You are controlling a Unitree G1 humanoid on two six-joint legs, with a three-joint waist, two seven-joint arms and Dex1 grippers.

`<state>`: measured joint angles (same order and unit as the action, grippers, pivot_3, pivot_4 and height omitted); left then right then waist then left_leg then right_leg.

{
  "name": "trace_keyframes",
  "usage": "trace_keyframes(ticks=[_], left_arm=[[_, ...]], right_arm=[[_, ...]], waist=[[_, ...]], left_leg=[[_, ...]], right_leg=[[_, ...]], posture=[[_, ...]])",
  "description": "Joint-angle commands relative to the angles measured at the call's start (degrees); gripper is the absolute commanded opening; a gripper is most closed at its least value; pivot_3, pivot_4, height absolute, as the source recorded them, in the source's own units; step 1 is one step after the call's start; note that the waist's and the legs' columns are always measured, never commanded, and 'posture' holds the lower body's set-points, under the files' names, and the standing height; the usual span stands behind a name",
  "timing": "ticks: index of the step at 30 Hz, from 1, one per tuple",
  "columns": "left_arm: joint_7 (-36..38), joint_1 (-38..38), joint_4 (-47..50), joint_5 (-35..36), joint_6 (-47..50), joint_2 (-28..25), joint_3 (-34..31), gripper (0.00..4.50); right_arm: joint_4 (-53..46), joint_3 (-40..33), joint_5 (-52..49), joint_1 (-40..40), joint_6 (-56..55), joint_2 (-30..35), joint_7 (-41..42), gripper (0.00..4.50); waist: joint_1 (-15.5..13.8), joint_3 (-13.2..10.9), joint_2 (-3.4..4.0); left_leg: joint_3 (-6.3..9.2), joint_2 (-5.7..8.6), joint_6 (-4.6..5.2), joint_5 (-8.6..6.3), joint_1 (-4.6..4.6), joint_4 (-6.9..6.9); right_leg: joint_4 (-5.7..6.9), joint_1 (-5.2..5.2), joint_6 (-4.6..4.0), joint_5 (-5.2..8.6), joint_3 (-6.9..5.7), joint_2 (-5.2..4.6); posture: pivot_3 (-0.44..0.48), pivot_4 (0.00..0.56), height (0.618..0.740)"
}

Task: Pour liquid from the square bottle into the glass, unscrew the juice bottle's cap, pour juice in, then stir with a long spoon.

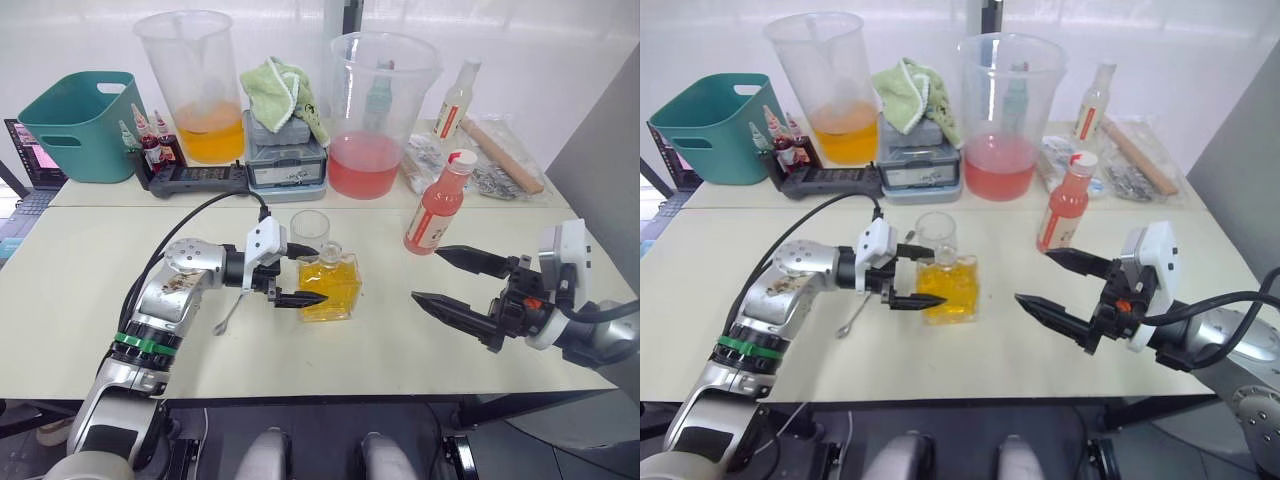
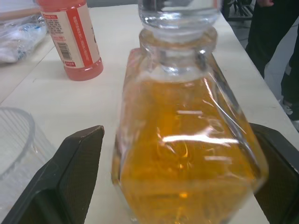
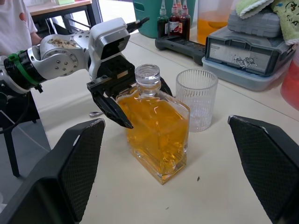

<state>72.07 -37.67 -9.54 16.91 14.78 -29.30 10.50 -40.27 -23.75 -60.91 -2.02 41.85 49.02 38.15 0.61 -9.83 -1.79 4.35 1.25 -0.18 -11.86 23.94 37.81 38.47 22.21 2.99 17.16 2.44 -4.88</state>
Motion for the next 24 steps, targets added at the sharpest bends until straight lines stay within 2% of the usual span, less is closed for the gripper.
trace_keyframes(ticks=[1, 4, 9, 10, 16, 20, 24], left_arm=[[0.06, -1.71, 0.21, -0.62, -1.85, 0.77, 0.44, 4.48], [-0.03, -1.73, -0.82, -2.16, -3.6, 0.82, 1.06, 4.48], [-0.15, -1.41, -1.41, -2.48, -4.51, 0.94, 0.79, 2.98], [-0.13, -1.43, -1.46, -2.48, -4.57, 0.96, 0.76, 2.84], [-0.72, -1.16, -1.33, -3.49, -5.71, 0.91, 1.15, 2.84], [-0.79, -0.41, -0.47, -3.64, -5.23, 0.82, 1.42, 2.84], [-1.13, 0.08, 0.0, -3.65, -4.97, 0.77, 1.33, 2.84]], right_arm=[[-1.53, -0.74, -0.16, -0.52, -1.52, -0.1, -0.46, 4.5], [-1.8, -0.41, -0.35, -0.76, -1.42, 0.15, -0.64, 4.5], [-2.1, 3.49, 0.06, -4.52, -0.54, 0.57, -2.26, 4.5], [-2.05, 4.03, 0.11, -5.11, -0.41, 0.55, -2.52, 4.5], [1.0, 18.31, 6.99, -19.19, 3.11, -0.23, -4.8, 4.5], [5.36, 27.91, 14.01, -29.06, 3.9, -4.53, -6.01, 4.5], [8.93, 33.26, 19.39, -32.94, 3.38, -8.14, -5.22, 4.5]], waist=[[0.03, 0.0, 0.0], [0.03, 0.0, 0.0], [0.06, 0.0, 0.0], [0.05, 0.0, 0.0], [0.05, 0.0, 0.01], [0.15, 0.01, 0.02], [0.0, 0.01, 0.02]], left_leg=[[0.0, 0.0, 0.0, 0.0, 0.0, 0.0], [0.0, 0.0, 0.0, 0.0, 0.0, 0.0], [0.0, 0.0, 0.0, 0.0, -0.02, 0.0], [0.0, -0.02, 0.0, 0.0, -0.03, 0.0], [-0.03, -0.03, 0.0, 0.0, -0.13, 0.01], [-0.02, -0.02, 0.0, 0.0, -0.12, 0.01], [0.03, -0.01, 0.0, 0.0, -0.12, 0.01]], right_leg=[[0.0, 0.0, 0.0, 0.0, 0.0, 0.0], [0.0, 0.0, 0.0, 0.0, 0.0, 0.0], [0.0, 0.0, 0.0, 0.0, 0.01, 0.0], [0.0, -0.01, 0.0, 0.0, 0.0, 0.01], [0.02, -0.03, 0.0, 0.0, 0.06, 0.02], [0.02, -0.03, -0.01, 0.0, 0.05, 0.04], [0.07, -0.01, -0.01, 0.0, 0.0, 0.03]], posture=[[0.0, 0.15, 0.74], [0.0, 0.15, 0.74], [0.0, 0.15, 0.74], [0.0, 0.15, 0.74], [0.0, 0.15, 0.74], [0.0, 0.15, 0.74], [0.0, 0.15, 0.74]])
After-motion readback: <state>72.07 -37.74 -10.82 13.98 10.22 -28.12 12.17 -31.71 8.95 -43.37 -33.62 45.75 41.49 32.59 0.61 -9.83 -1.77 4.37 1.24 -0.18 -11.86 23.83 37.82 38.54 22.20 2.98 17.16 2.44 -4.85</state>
